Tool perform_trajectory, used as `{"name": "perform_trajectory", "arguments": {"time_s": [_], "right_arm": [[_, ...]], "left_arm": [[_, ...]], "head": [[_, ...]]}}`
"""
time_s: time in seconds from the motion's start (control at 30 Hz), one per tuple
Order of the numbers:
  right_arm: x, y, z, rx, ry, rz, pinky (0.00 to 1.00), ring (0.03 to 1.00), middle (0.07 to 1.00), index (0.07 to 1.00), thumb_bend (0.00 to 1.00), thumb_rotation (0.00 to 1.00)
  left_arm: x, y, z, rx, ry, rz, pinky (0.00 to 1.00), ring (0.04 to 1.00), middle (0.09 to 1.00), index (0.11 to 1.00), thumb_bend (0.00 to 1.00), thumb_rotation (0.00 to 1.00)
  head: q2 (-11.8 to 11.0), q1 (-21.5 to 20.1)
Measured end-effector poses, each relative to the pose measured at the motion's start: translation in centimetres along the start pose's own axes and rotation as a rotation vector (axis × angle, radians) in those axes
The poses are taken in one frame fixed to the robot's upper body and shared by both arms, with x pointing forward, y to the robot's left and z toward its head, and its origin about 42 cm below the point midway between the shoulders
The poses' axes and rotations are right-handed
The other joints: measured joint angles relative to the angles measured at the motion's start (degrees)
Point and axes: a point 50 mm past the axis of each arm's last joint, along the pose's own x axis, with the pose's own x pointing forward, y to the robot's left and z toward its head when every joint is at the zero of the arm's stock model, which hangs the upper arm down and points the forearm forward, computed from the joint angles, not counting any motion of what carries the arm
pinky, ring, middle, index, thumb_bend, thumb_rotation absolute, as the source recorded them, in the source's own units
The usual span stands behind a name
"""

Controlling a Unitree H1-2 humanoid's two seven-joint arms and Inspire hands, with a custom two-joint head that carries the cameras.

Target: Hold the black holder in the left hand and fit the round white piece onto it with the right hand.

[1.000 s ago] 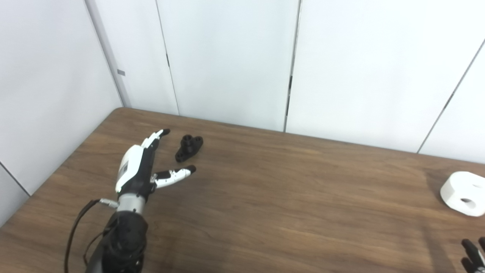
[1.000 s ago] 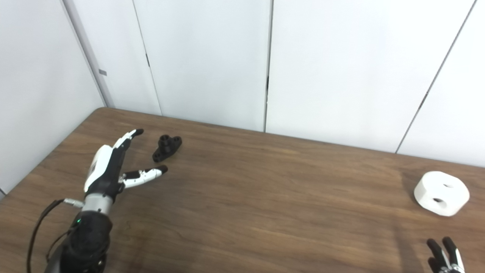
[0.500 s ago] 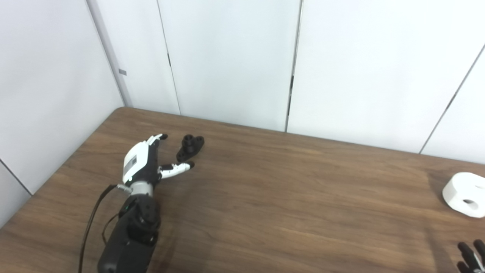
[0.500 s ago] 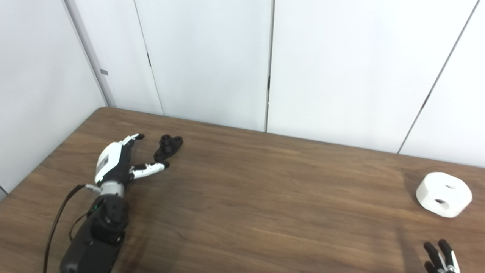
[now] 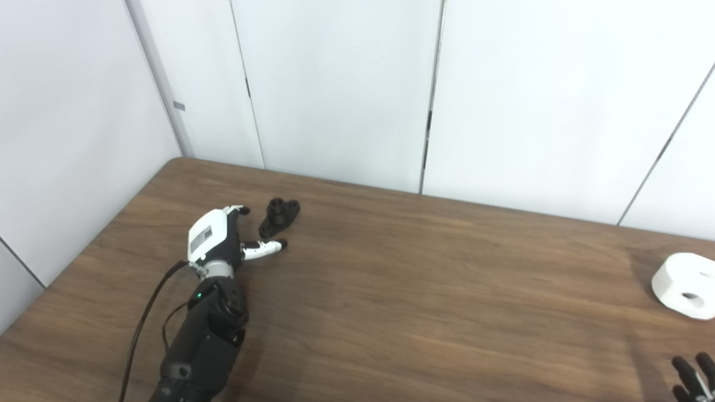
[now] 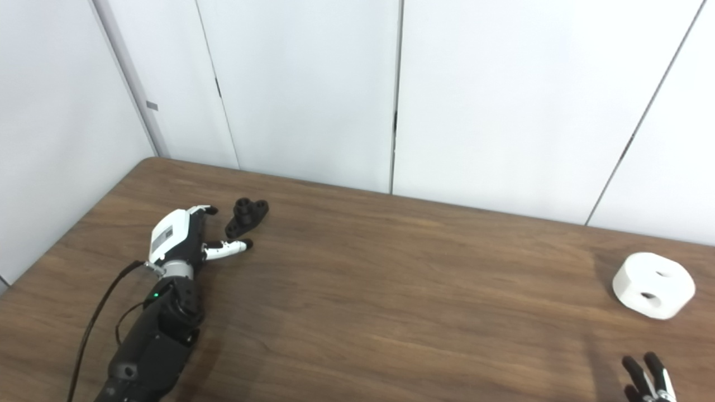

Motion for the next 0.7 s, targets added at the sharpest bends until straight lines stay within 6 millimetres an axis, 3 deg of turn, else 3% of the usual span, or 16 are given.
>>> {"name": "perform_trajectory", "arguments": {"time_s": [0.27, 0.7], "right_arm": [[-0.1, 0.0, 0.0, -0.001, -0.002, -0.001, 1.00, 0.997, 0.938, 0.994, 0.63, 1.00], [-0.6, 0.5, 0.1, -0.030, 0.006, 0.022, 1.00, 1.000, 0.992, 1.000, 0.60, 1.00]], "left_arm": [[1.9, 0.1, 0.5, 0.054, -0.003, -0.003, 1.00, 0.953, 0.926, 0.818, 0.90, 0.35], [3.1, -0.2, 1.4, 0.065, 0.003, -0.014, 1.00, 0.946, 0.908, 0.760, 0.89, 0.36]], "head": [[0.1, -0.6], [0.3, -1.8]]}}
